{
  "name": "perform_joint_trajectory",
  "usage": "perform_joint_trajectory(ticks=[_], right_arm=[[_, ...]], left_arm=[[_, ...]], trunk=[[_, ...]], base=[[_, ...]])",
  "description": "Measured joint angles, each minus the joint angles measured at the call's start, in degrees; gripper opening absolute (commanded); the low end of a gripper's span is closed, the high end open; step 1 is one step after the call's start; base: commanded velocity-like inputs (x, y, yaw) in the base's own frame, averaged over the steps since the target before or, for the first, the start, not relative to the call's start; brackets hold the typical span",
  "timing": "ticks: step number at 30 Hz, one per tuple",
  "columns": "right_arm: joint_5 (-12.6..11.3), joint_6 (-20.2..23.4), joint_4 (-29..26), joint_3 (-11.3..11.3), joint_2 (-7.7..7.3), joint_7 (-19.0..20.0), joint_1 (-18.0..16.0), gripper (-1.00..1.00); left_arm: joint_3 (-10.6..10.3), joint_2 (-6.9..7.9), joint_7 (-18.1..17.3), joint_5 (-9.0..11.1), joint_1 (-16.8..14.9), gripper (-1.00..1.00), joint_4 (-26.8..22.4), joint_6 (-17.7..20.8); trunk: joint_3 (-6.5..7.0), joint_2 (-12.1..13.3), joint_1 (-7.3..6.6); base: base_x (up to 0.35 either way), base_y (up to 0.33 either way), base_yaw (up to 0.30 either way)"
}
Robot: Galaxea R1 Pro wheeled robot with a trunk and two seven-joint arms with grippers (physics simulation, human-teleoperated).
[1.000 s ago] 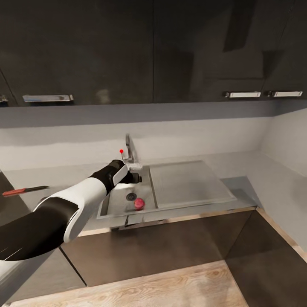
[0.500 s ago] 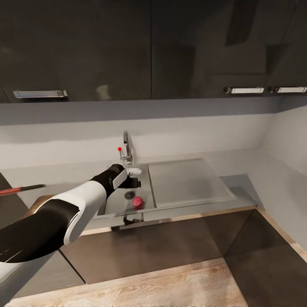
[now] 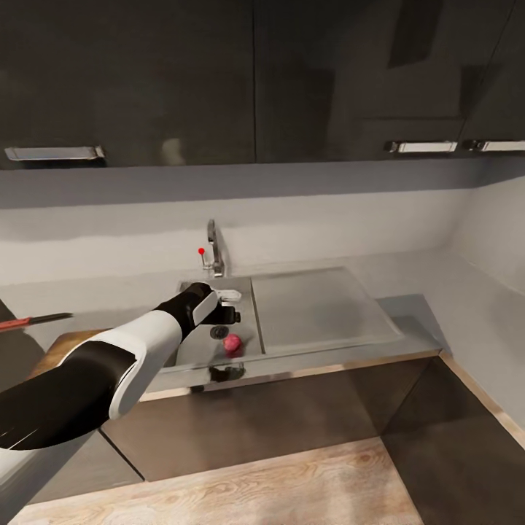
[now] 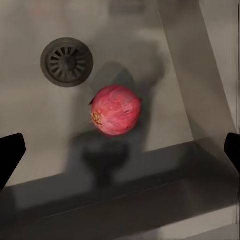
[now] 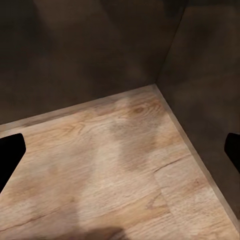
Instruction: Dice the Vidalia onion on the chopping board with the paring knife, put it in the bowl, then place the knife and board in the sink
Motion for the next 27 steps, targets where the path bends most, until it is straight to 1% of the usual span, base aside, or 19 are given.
perform_joint_trajectory(ticks=[5, 14, 16, 18, 20, 25, 27], right_arm=[[0.0, 0.1, 0.0, 0.0, 0.00, 0.0, 0.0, 1.00], [0.0, 0.2, 0.0, 0.0, 0.00, 0.0, 0.0, 1.00], [0.0, 0.2, 0.1, 0.0, 0.00, 0.0, 0.0, 1.00], [0.0, 0.2, 0.1, 0.0, 0.00, 0.0, 0.0, 1.00], [0.0, 0.2, 0.1, 0.0, 0.00, 0.0, 0.0, 1.00], [0.0, 0.2, 0.1, 0.0, 0.00, 0.0, 0.0, 1.00], [0.0, 0.2, 0.1, 0.0, 0.00, 0.0, 0.0, 1.00]], left_arm=[[0.0, 0.07, 0.0, 0.0, 0.0, 1.00, 0.9, -0.1], [0.0, 0.13, 0.0, 0.0, 0.0, 1.00, 1.9, -0.2], [0.0, 0.18, 0.0, 0.0, 0.0, 1.00, 2.0, -1.1], [0.0, 0.24, 0.1, -0.1, 0.0, 1.00, 2.9, -3.7], [0.0, 0.26, 0.1, -0.1, 0.0, 1.00, 3.9, -5.1], [0.0, 0.26, 0.2, -0.1, 0.1, 1.00, 4.4, -5.7], [0.0, 0.26, 0.2, -0.2, 0.1, 1.00, 4.5, -5.8]], trunk=[[-0.46, 0.0, 0.01], [-1.29, 0.0, 0.02], [-1.47, 0.0, 0.02], [-1.66, 0.0, 0.02], [-1.84, 0.0, 0.02], [-2.30, 0.0, 0.02], [-2.49, 0.0, 0.00]], base=[[0.110, -0.111, 0.000], [0.011, -0.011, 0.000], [0.001, -0.001, 0.000], [0.000, 0.000, 0.000], [0.000, 0.000, 0.000], [0.012, 0.000, 0.000], [0.157, -0.003, 0.000]])
